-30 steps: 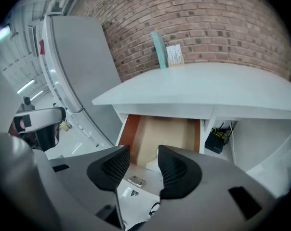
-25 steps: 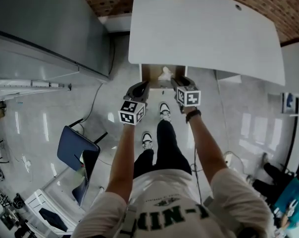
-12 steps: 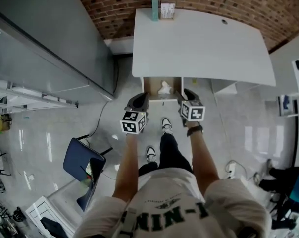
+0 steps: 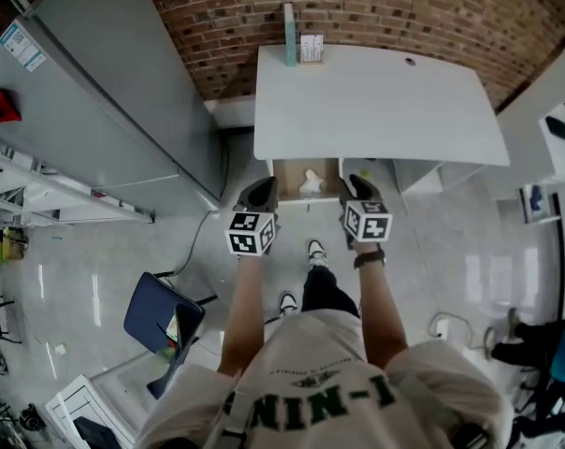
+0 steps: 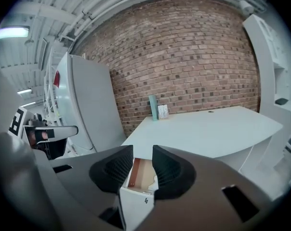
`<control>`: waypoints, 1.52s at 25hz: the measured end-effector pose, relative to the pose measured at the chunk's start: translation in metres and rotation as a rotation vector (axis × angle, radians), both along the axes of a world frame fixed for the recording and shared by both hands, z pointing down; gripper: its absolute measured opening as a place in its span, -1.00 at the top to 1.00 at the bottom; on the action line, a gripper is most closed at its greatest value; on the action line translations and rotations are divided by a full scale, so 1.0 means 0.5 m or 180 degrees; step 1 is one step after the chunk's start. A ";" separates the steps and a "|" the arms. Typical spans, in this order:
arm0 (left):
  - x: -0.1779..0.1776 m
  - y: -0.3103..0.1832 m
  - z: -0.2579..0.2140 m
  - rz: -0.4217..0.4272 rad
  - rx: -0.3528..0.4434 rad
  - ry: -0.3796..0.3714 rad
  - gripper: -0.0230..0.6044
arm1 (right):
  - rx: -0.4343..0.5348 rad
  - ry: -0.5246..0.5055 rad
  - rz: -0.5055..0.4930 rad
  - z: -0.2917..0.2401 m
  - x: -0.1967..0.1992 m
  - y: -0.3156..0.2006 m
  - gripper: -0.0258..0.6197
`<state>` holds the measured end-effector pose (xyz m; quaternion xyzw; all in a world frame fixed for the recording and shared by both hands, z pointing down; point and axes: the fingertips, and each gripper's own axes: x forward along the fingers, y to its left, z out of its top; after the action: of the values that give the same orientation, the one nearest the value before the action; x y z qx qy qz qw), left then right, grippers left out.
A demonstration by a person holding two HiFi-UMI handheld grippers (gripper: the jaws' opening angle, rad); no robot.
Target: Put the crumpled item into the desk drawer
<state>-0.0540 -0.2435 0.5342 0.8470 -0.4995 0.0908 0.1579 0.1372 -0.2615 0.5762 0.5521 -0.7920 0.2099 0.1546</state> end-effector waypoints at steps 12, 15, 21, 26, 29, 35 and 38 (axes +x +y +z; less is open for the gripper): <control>-0.017 0.035 -0.143 -0.0036 0.0353 -0.0018 0.93 | 0.0503 -0.0073 0.0037 -0.152 -0.031 0.054 0.71; -0.034 0.044 -0.167 -0.0086 0.0411 0.0001 0.93 | 0.0567 -0.0086 0.0045 -0.172 -0.040 0.060 0.74; -0.067 0.051 -0.196 -0.0163 0.0527 -0.0102 0.93 | 0.0768 -0.0126 0.0019 -0.228 -0.065 0.058 0.80; -0.088 0.056 -0.226 -0.0215 0.0604 0.0010 0.93 | 0.0921 -0.0164 -0.0014 -0.281 -0.080 0.059 0.82; -0.103 0.055 -0.256 -0.0282 0.0699 0.0008 0.93 | 0.1009 -0.0195 -0.0024 -0.311 -0.083 0.056 0.83; -0.109 0.052 -0.283 -0.0321 0.0830 -0.0188 0.93 | 0.1101 -0.0159 -0.0103 -0.340 -0.097 0.058 0.89; -0.109 0.049 -0.284 -0.0315 0.0849 -0.0221 0.93 | 0.1126 -0.0122 -0.0110 -0.348 -0.103 0.054 0.90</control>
<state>-0.1084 -0.2189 0.3922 0.8311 -0.5534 0.0449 0.0308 0.0858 -0.2346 0.4021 0.5529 -0.8287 0.0750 0.0435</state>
